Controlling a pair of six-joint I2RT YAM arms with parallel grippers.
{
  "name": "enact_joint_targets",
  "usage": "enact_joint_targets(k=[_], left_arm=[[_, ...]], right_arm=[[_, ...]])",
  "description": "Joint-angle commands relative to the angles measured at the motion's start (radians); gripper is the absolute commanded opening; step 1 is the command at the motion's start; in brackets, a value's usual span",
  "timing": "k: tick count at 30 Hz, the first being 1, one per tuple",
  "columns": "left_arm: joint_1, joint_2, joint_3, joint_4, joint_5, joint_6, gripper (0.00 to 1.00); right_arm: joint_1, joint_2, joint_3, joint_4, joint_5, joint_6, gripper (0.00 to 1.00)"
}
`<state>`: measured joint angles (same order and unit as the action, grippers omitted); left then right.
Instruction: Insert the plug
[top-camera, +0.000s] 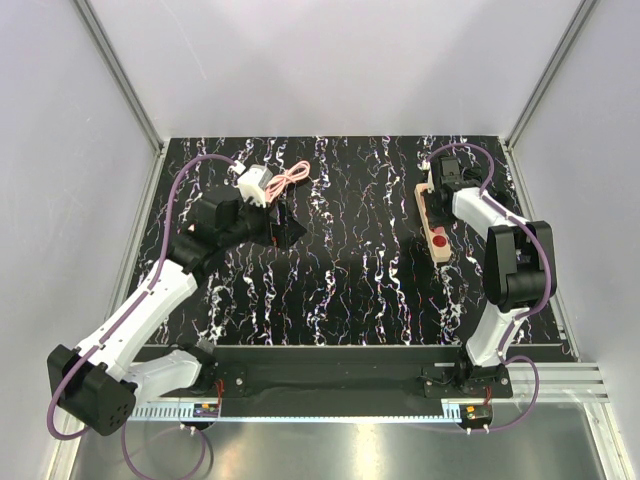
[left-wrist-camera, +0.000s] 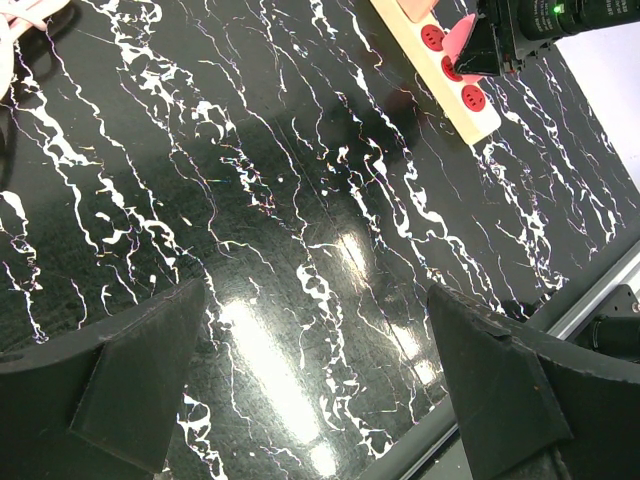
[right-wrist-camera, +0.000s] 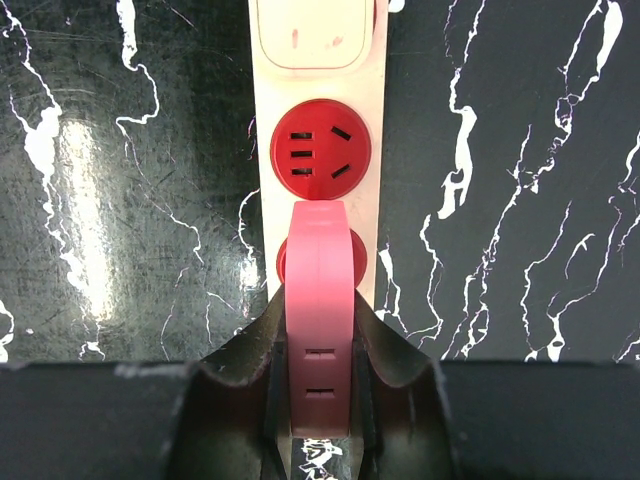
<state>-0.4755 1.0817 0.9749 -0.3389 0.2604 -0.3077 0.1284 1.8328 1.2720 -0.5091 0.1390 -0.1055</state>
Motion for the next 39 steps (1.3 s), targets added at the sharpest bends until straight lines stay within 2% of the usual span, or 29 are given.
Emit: enact_joint_targets(k=[1,15,19,23,26,31,39], left_arm=[[0.008,-0.019,0.011,0.055,0.026,-0.005,0.99],[0.017,-0.020,0.008,0.061,0.033,-0.010,0.99],[0.017,-0.020,0.007,0.061,0.031,-0.007,0.99],[0.017,-0.022,0.005,0.061,0.031,-0.007,0.99],[0.017,-0.022,0.007,0.061,0.028,-0.005,0.99],[0.017,-0.023,0.007,0.061,0.026,-0.002,0.99],[0.018,-0.025,0.004,0.061,0.025,-0.002,0.99]], right_arm=[[0.062,0.115,-0.075,0.041,-0.191,0.087,0.00],[0.062,0.125,-0.060,-0.011,-0.197,0.081,0.00],[0.060,0.123,-0.051,-0.014,-0.177,0.079,0.16],[0.060,0.091,-0.030,-0.020,-0.151,0.064,0.39],[0.059,0.066,0.007,-0.032,-0.150,0.052,0.49],[0.059,0.042,0.093,-0.078,-0.144,0.041,0.51],[0.042,0.043,0.170,-0.164,-0.041,0.024,0.50]])
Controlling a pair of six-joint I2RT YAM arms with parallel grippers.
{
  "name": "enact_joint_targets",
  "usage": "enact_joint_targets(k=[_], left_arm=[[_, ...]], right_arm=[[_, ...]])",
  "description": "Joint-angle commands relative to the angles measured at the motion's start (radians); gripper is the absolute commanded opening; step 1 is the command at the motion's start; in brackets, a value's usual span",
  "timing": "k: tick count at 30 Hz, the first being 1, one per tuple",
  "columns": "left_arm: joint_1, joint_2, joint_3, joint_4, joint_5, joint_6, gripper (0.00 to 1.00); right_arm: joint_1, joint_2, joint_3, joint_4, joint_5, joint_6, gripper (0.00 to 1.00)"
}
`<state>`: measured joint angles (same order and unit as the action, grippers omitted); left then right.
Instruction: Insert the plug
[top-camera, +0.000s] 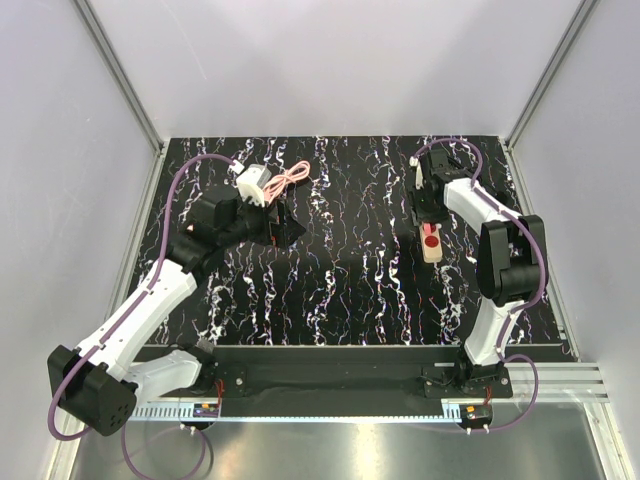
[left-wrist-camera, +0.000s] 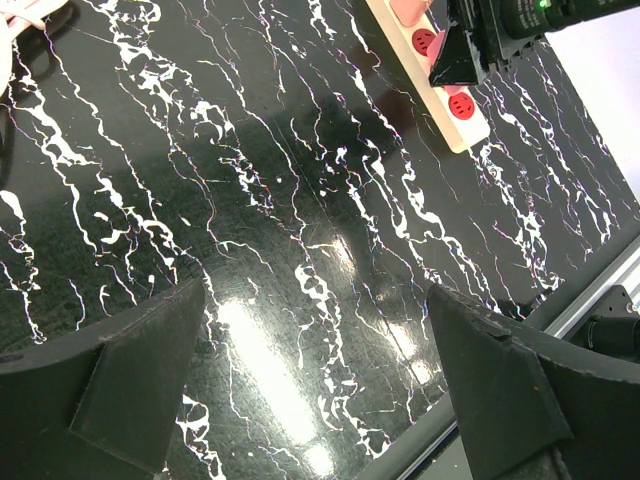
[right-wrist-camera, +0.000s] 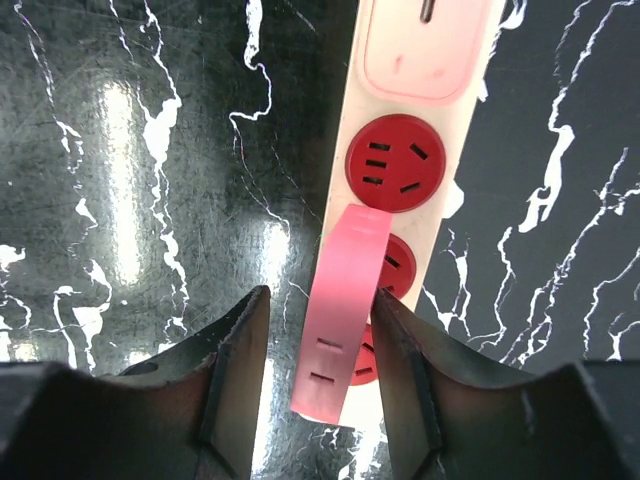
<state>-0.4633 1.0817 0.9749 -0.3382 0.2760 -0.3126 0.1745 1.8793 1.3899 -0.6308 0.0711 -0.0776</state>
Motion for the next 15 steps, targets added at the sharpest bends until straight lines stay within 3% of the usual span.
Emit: enact_joint_targets(k=[1,8,13,15], left_arm=[[0.005,-0.025,0.004,0.061,0.008,0.003,0.99],[0.006,-0.026,0.005,0.061,0.012,0.000,0.99],[0.006,-0.026,0.004,0.059,0.011,0.000,0.99],[0.006,-0.023,0.004,0.061,0.009,0.000,0.99]], right_arm=[[-0.007,-0.003,0.060,-0.050,0.051,-0.005,0.50],[-0.009,-0.023,0.067,-0.072,0.065,-0.001,0.39],[-0.007,-0.014,0.069,-0.073,0.068,0.006,0.37],[-0.009,-0.009,0.066,-0.075,0.068,0.007,0.28]])
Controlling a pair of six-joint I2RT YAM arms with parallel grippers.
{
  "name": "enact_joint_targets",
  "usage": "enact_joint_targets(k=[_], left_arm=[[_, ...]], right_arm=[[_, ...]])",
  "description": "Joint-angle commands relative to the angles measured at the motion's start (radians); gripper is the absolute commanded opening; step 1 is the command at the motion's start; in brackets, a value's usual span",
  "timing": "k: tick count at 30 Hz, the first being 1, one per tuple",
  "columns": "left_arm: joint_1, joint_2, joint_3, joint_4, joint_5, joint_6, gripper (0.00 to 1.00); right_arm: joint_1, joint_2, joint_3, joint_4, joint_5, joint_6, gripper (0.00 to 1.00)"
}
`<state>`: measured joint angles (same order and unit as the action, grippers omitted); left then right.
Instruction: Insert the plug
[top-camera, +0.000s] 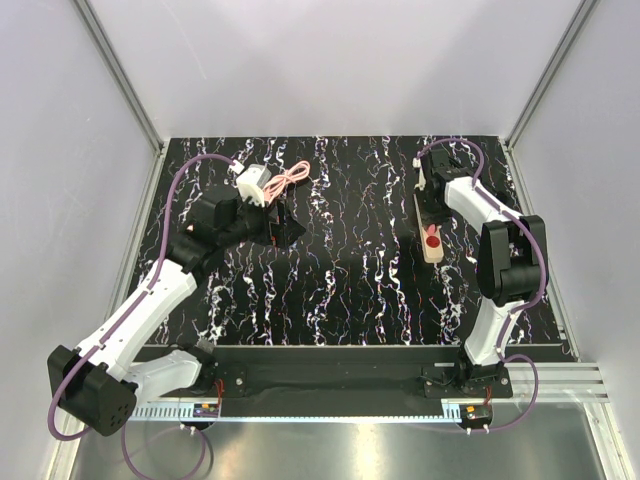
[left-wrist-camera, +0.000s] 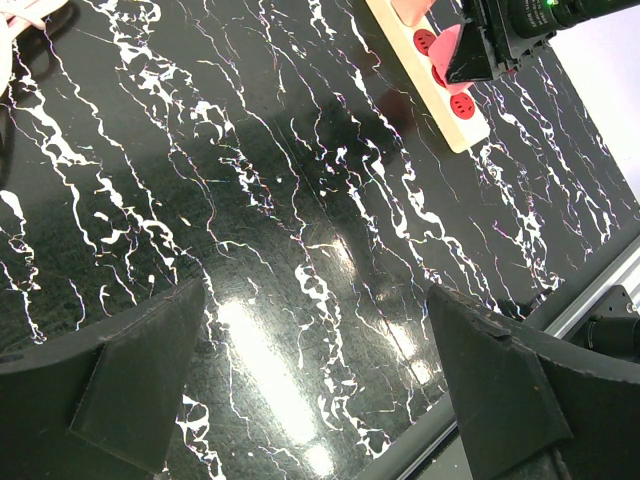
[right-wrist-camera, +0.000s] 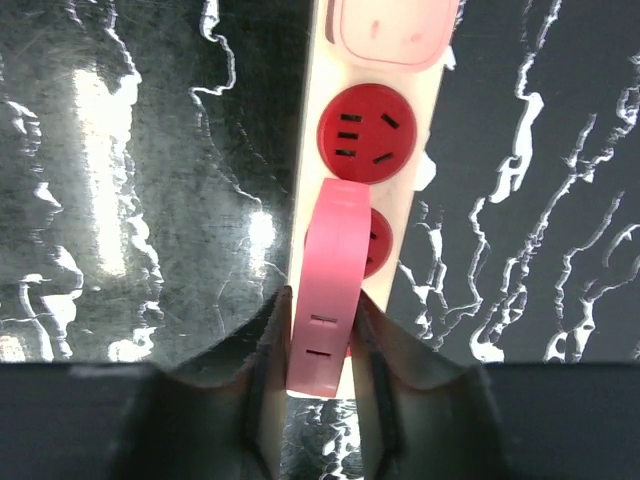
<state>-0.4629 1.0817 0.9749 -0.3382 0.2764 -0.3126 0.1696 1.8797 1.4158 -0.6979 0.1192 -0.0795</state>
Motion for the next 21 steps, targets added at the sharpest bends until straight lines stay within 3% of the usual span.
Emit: enact_joint_targets(k=[1,3,7,15,21], left_arm=[[0.006,-0.023,0.004,0.061,0.009,0.000,0.99],[0.006,-0.023,0.004,0.061,0.009,0.000,0.99],[0.006,-0.023,0.004,0.061,0.010,-0.002,0.99],[0.007,-0.020,0.005,0.062,0.015,-0.003,0.99],[0.007,-0.022,0.007,0.059,0.014,-0.002,0.99]], right_arm=[[-0.004,-0.008,0.040,-0.008,0.023,0.007,0.25],[-0.004,-0.005,0.035,-0.002,0.023,0.006,0.20],[-0.019,-0.007,-0.001,0.024,-0.009,0.010,0.00],[-0.053,0.027,-0.080,0.058,-0.102,0.061,0.00],[-0.056,0.065,-0.055,0.028,-0.089,0.052,0.00]])
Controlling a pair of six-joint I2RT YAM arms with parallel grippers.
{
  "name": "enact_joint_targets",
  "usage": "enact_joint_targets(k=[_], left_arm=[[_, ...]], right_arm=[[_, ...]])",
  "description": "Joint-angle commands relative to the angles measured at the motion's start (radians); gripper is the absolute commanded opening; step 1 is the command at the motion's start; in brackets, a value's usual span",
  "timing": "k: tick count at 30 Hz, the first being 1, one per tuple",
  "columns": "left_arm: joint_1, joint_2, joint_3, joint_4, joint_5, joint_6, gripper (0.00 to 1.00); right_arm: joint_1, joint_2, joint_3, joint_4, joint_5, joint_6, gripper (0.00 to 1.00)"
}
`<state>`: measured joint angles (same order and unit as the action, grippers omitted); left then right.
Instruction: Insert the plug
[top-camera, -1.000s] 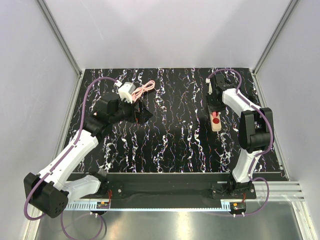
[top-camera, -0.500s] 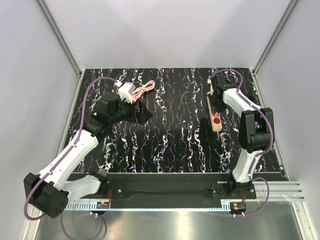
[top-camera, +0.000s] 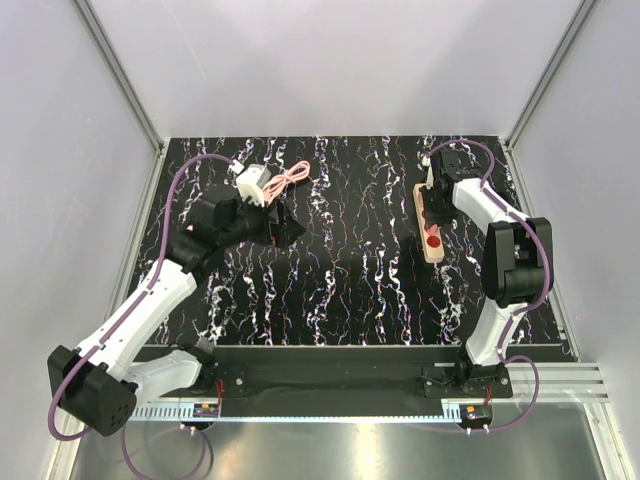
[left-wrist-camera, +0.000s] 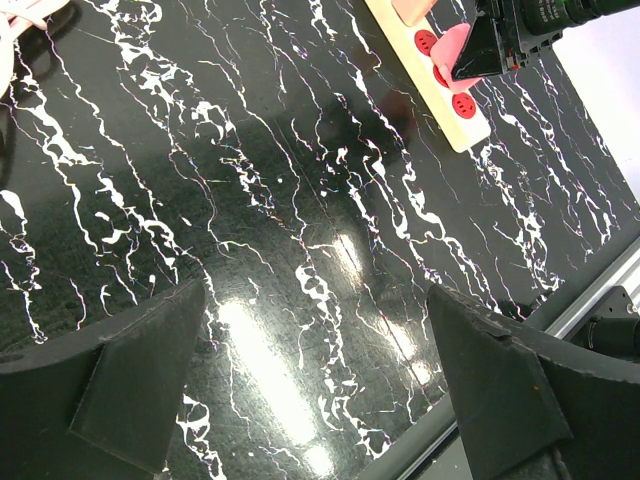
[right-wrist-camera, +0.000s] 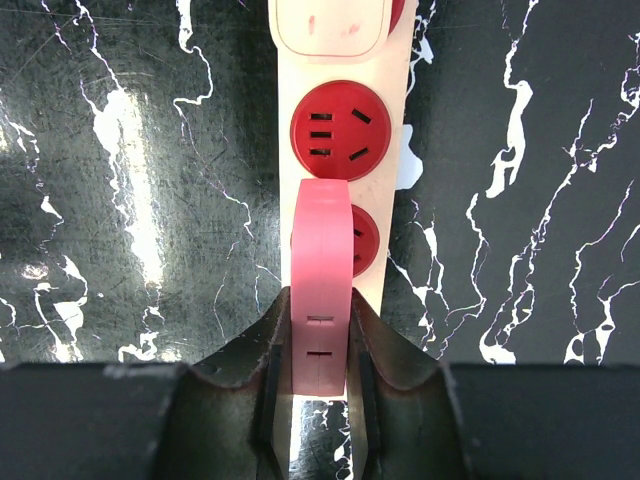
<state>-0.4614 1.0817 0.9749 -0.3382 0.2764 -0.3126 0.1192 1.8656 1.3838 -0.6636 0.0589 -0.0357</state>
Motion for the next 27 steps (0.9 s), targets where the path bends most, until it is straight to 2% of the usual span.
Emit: enact_joint_targets(k=[1,5,8,9,11,15,19,20,25,26,27], left_arm=[[0.006,-0.025,0.005,0.061,0.011,0.000,0.99],[0.006,-0.025,0.004,0.059,0.007,0.001,0.99],[0.007,-0.020,0.005,0.062,0.010,0.000,0.99],[0.009,-0.019,0.005,0.061,0.012,0.000,0.99],[0.010,-0.019,0.007,0.062,0.014,0.000,0.99],[0.013,-0.019,0.002,0.062,0.004,0.001,0.99],[0.013,-0.014,0.002,0.054,-0.022,0.003,0.99],[0.013,-0.014,0.004,0.053,-0.031,0.004,0.99],[0.013,-0.017,0.007,0.042,-0.092,-0.008,0.99],[0.015,-0.019,0.002,0.042,-0.103,-0.011,0.99],[0.015,-0.020,0.002,0.041,-0.133,-0.013,0.99]], right_arm=[[-0.006,0.086,-0.025,-0.011,-0.031,0.000,0.00],[-0.006,0.089,-0.022,-0.017,-0.028,-0.010,0.00],[-0.004,0.089,0.001,-0.037,-0.016,-0.016,0.12],[-0.004,0.083,0.015,-0.048,-0.013,-0.018,0.25],[-0.004,0.070,0.030,-0.056,0.002,-0.018,0.33],[-0.004,0.015,0.063,-0.063,0.027,-0.027,0.61],[-0.004,-0.042,0.100,-0.080,0.065,-0.033,0.73],[-0.006,-0.055,0.103,-0.079,0.067,-0.033,0.82],[-0.003,-0.149,0.100,-0.077,0.025,-0.020,0.92],[0.000,-0.190,0.092,-0.079,0.012,-0.018,0.98],[0.005,-0.213,0.084,-0.079,0.003,-0.017,1.00]])
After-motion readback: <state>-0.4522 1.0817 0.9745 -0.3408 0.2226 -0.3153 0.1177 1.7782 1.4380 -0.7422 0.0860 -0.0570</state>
